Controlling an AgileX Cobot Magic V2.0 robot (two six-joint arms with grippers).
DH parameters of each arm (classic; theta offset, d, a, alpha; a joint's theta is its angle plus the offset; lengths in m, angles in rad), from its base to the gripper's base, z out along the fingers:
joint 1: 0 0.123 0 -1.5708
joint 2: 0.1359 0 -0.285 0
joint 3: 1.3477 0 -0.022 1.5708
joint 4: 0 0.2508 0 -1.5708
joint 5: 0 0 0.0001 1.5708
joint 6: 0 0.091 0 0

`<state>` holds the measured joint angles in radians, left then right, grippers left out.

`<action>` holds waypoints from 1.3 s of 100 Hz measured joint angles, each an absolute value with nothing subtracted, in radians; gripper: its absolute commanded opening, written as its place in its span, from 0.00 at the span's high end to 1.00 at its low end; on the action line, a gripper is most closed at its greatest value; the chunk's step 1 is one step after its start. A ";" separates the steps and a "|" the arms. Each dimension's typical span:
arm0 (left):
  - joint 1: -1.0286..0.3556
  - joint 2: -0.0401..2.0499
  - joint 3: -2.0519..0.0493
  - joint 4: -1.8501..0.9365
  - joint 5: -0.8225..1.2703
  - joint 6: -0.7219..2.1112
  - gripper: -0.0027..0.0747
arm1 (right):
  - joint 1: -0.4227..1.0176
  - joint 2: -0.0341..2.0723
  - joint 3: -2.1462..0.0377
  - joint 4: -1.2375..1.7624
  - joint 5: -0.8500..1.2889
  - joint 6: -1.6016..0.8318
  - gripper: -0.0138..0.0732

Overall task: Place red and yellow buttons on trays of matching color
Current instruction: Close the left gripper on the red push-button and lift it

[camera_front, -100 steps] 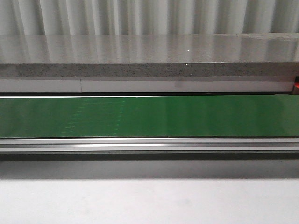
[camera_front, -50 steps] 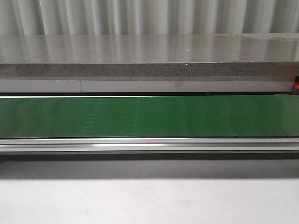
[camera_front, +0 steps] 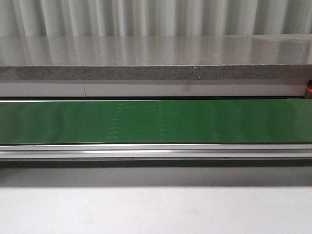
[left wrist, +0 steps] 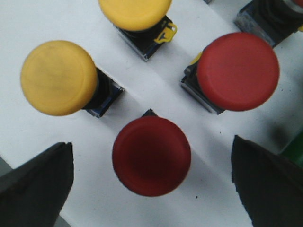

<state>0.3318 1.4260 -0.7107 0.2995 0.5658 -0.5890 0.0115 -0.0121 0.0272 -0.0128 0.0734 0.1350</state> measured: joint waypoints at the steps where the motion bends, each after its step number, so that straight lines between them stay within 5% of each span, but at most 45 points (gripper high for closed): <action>1: 0.332 1.426 -0.711 0.300 0.566 -0.589 0.14 | 0.011 -0.012 0.027 -0.013 0.073 0.135 0.92; 15: 0.334 1.450 -0.711 0.300 0.553 -0.589 0.22 | 0.011 -0.012 0.027 -0.013 0.073 0.135 0.92; 46: 0.334 1.460 -0.711 0.300 0.550 -0.589 0.70 | 0.011 -0.012 0.027 -0.013 0.073 0.135 0.92; 62: 0.334 1.450 -0.711 0.300 0.551 -0.589 0.86 | 0.011 -0.012 0.027 -0.013 0.073 0.135 0.92; 86: 0.334 1.312 -0.711 0.269 0.596 -0.528 0.96 | 0.011 -0.012 0.027 -0.013 0.073 0.135 0.92; 130: 0.334 1.020 -0.772 -0.059 0.726 -0.173 0.98 | 0.011 -0.012 0.027 -0.013 0.073 0.135 0.92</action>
<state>0.3335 1.0196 -0.7720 -0.0586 0.7261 -0.1731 0.0115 -0.0121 0.0272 -0.0128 0.0734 0.1350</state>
